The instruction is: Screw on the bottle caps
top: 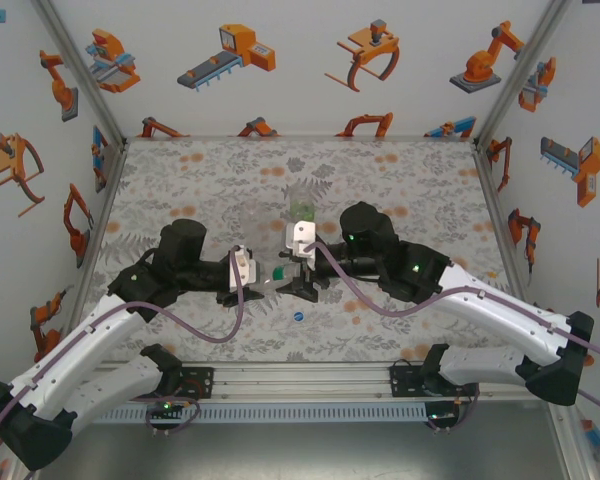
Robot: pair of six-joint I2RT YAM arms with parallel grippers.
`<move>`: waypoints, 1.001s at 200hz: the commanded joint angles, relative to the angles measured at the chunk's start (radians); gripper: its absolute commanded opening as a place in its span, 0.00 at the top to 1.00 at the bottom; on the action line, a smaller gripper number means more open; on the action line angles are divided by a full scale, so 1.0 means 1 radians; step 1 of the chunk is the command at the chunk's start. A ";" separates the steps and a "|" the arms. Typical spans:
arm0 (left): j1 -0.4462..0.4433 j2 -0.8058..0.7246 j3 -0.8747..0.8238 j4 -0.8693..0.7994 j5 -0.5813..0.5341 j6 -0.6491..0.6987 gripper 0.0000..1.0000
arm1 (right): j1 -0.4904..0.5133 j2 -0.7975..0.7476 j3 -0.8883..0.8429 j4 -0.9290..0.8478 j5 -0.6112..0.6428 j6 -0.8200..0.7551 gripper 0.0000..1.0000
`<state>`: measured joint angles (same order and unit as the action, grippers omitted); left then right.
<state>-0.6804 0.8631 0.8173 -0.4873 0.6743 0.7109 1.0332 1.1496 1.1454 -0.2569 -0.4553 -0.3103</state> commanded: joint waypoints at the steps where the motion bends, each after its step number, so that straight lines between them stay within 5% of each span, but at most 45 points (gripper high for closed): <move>1: -0.003 -0.001 0.029 -0.008 0.032 0.018 1.00 | 0.002 -0.021 0.001 -0.008 0.009 0.008 0.36; 77: -0.003 -0.004 0.029 -0.008 0.030 0.016 1.00 | 0.003 -0.024 0.004 -0.041 0.024 -0.019 0.36; 130: -0.004 -0.004 0.029 -0.008 0.027 0.016 1.00 | 0.004 -0.033 -0.005 -0.001 0.000 -0.011 0.53; 165: -0.003 -0.006 0.029 -0.007 0.020 0.015 0.69 | 0.005 -0.043 -0.015 0.013 0.024 -0.009 0.73; 200: -0.003 -0.010 0.027 0.004 0.006 0.004 0.49 | 0.004 -0.054 -0.018 -0.005 0.064 -0.008 0.78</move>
<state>-0.6804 0.8631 0.8188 -0.4820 0.6624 0.6960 1.0389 1.1290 1.1294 -0.2790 -0.4355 -0.3222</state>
